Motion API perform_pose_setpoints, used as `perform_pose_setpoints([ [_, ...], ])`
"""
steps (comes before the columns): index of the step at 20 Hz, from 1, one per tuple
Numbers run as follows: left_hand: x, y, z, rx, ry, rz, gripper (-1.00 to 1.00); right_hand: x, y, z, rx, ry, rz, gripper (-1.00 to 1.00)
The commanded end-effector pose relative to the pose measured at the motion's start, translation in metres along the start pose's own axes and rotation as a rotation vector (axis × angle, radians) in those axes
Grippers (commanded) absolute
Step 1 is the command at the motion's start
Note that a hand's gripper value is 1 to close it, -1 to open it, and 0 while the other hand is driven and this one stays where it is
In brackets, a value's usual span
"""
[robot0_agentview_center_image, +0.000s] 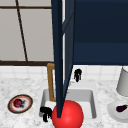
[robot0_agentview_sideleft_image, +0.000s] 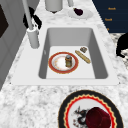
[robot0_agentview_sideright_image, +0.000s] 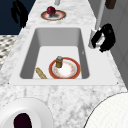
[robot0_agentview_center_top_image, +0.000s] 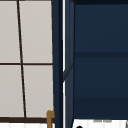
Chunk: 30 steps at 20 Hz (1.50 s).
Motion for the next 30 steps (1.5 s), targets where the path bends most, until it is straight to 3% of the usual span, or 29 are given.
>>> perform_pose_setpoints([
  [1, 0.000, 0.000, 0.000, 0.000, 0.000, 0.000, 0.00, 0.000, 0.005, -0.012, -0.001, 0.052, -0.003, 1.00],
  [4, 0.000, 0.000, 0.000, 0.000, 0.000, 0.000, 0.00, -0.002, 0.008, -0.013, -0.008, 0.035, -0.039, 1.00],
  [17, 0.000, 0.000, 0.000, 0.000, 0.000, 0.000, 0.00, -0.009, 0.012, -0.018, -0.029, -0.031, -0.034, 1.00],
  [19, 0.000, 0.000, 0.000, 0.000, 0.000, 0.000, 0.00, -0.004, 0.008, -0.012, -0.026, -0.009, 0.013, 1.00],
  [22, 0.000, 0.000, 0.000, 0.000, 0.000, 0.000, 0.00, -0.007, -0.002, 0.003, -0.053, -0.023, 0.020, 1.00],
  [23, 0.000, 0.000, 0.000, 0.000, 0.000, 0.000, 0.00, -0.009, -0.004, 0.005, -0.036, -0.025, 0.017, -1.00],
  [25, 0.000, 0.000, 0.000, 0.000, 0.000, 0.000, 0.00, -0.018, -0.011, 0.013, 0.009, -0.056, 0.001, -1.00],
  [30, 0.000, 0.000, 0.000, 0.000, 0.000, 0.000, 0.00, -0.036, -0.023, 0.034, 0.015, -0.090, -0.025, -1.00],
])
